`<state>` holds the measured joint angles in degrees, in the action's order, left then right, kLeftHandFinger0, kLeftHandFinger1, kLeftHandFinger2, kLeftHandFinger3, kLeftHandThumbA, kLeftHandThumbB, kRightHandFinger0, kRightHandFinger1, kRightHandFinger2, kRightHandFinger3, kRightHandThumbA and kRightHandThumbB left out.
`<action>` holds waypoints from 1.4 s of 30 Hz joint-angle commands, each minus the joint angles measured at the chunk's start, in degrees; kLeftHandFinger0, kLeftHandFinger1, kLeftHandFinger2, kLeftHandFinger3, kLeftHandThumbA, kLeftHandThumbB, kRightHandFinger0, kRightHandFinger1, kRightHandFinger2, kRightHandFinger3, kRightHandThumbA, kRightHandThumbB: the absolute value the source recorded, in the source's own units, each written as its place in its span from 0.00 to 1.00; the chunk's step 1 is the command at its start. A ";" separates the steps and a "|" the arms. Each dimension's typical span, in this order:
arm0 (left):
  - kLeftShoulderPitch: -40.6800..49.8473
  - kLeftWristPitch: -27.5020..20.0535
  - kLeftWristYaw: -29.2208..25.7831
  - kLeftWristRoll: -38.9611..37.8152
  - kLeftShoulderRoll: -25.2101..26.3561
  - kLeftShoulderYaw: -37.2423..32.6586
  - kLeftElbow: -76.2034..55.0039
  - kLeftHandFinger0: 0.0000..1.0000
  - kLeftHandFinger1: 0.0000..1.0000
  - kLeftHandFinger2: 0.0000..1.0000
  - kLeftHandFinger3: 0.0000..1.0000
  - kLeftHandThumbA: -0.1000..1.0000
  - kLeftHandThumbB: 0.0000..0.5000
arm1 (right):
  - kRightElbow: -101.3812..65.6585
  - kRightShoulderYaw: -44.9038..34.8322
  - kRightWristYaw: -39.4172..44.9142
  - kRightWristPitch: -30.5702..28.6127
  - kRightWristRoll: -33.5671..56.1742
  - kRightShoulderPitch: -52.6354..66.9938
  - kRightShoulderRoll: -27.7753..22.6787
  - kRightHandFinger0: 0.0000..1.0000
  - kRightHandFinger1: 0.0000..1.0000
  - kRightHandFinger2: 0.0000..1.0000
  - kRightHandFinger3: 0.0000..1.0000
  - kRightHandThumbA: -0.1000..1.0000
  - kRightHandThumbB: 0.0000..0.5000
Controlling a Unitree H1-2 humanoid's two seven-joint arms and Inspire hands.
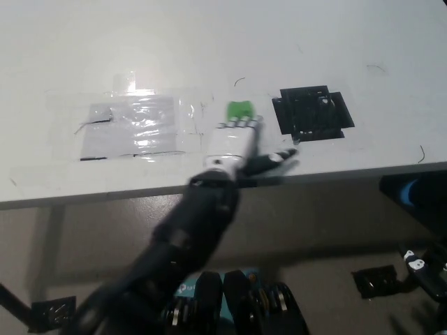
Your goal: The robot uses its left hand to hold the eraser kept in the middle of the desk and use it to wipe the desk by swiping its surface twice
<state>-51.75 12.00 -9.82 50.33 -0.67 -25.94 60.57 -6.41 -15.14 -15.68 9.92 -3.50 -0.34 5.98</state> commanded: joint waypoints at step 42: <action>20.61 4.74 10.87 -6.11 16.50 3.95 -6.17 1.00 1.00 1.00 1.00 1.00 1.00 | -2.86 -2.69 -0.61 -1.71 1.45 0.22 -0.62 0.69 0.72 0.87 0.89 1.00 0.14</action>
<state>-42.24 11.77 -12.80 50.26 14.84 -22.04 50.37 -6.49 -17.60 -15.73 9.88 -3.17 -0.08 5.47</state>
